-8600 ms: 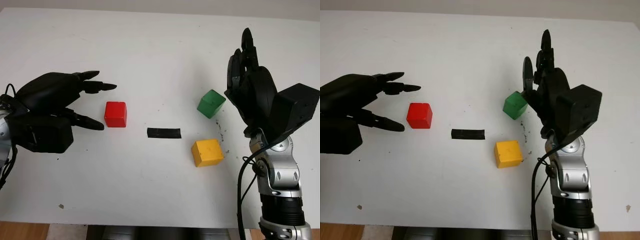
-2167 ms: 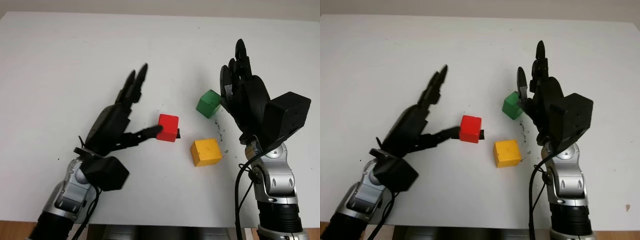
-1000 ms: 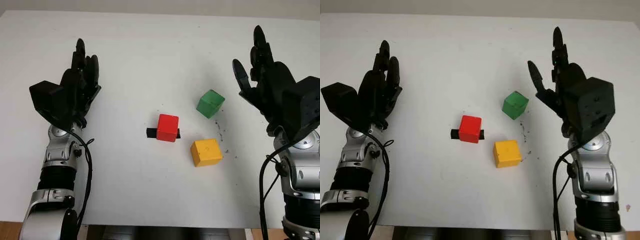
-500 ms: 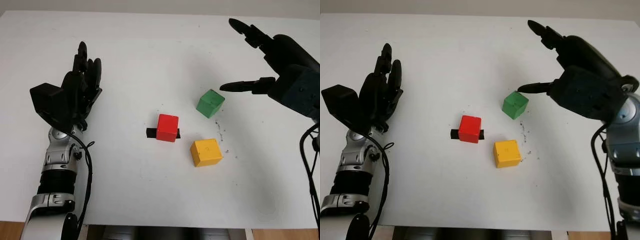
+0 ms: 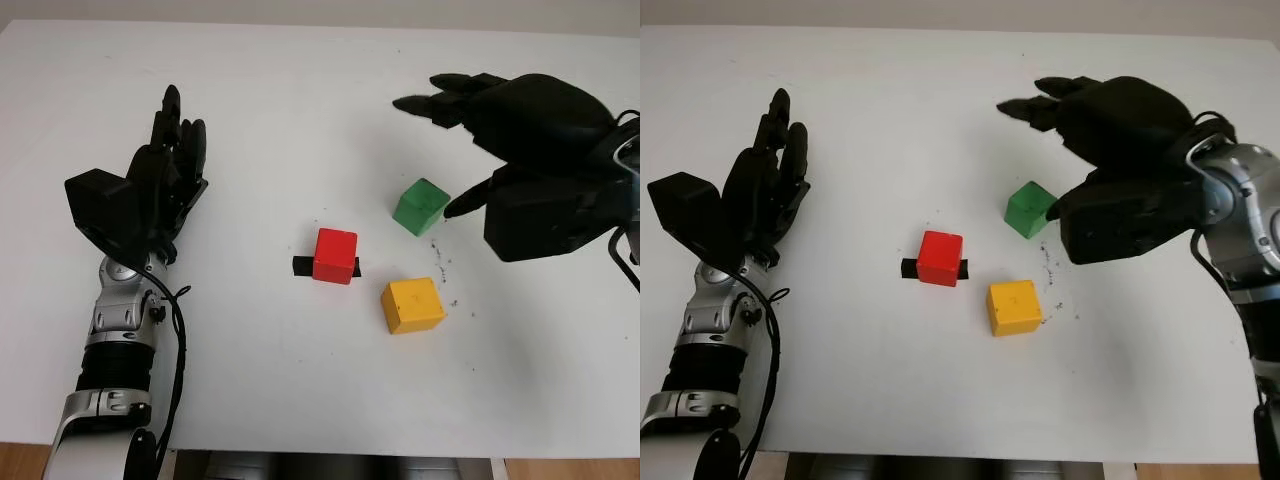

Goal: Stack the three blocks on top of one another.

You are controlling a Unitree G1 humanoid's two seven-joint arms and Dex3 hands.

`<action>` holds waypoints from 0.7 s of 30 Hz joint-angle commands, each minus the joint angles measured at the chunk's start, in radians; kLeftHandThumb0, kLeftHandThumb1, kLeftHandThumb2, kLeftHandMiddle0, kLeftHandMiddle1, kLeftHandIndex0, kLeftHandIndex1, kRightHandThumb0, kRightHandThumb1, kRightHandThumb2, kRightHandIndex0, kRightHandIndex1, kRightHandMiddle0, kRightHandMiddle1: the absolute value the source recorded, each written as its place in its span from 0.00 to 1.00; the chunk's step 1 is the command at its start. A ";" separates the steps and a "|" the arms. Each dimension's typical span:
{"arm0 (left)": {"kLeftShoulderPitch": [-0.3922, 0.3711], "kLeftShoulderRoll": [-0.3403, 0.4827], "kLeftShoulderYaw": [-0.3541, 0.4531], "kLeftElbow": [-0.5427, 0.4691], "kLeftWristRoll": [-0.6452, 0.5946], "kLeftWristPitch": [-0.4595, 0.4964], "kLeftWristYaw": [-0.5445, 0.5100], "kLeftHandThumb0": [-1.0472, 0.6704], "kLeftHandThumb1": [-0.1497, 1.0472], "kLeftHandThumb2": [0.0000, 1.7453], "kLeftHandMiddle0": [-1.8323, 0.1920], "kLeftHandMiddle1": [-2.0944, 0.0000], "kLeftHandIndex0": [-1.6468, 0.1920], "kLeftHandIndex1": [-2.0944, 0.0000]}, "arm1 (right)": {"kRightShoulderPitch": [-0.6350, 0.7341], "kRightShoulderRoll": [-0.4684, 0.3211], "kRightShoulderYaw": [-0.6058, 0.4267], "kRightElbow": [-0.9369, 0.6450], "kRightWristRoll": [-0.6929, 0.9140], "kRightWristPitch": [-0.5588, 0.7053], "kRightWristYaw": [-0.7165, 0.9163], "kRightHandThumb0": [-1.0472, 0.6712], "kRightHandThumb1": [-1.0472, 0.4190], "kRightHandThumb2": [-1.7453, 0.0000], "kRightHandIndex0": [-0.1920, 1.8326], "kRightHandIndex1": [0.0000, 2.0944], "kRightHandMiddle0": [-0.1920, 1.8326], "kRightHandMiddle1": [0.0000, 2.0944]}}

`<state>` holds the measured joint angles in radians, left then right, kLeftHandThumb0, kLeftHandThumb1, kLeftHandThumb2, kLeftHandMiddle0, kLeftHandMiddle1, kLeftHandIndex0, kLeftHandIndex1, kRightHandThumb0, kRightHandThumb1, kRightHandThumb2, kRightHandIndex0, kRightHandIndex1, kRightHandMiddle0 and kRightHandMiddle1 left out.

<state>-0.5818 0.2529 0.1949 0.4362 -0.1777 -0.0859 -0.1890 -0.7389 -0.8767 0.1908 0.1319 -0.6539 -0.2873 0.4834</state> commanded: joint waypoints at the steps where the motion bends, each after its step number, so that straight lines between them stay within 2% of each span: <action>1: 0.004 0.003 0.000 0.002 0.007 -0.017 -0.003 0.16 1.00 0.32 0.98 0.97 0.97 0.97 | -0.025 -0.019 0.011 0.013 -0.020 -0.030 -0.008 0.28 0.18 0.97 0.16 0.04 0.20 0.07; 11: 0.000 0.001 -0.003 -0.001 0.023 -0.013 0.009 0.16 1.00 0.32 0.98 0.97 0.98 0.97 | -0.043 -0.014 0.023 0.101 -0.044 -0.126 -0.030 0.28 0.17 0.97 0.16 0.04 0.21 0.06; 16: 0.008 0.005 -0.005 -0.011 0.026 -0.011 0.011 0.15 1.00 0.32 0.98 0.97 0.98 0.97 | 0.011 -0.036 -0.049 -0.051 0.058 -0.076 0.055 0.26 0.15 0.96 0.15 0.03 0.21 0.05; 21: 0.006 0.004 -0.004 -0.002 0.026 -0.020 0.011 0.16 1.00 0.33 0.98 0.97 0.97 0.97 | 0.118 -0.080 -0.132 -0.247 0.135 -0.085 0.103 0.28 0.14 0.97 0.15 0.03 0.21 0.04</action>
<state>-0.5818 0.2529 0.1926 0.4414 -0.1600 -0.0947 -0.1773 -0.6599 -0.9311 0.0834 -0.0701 -0.5395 -0.3654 0.5774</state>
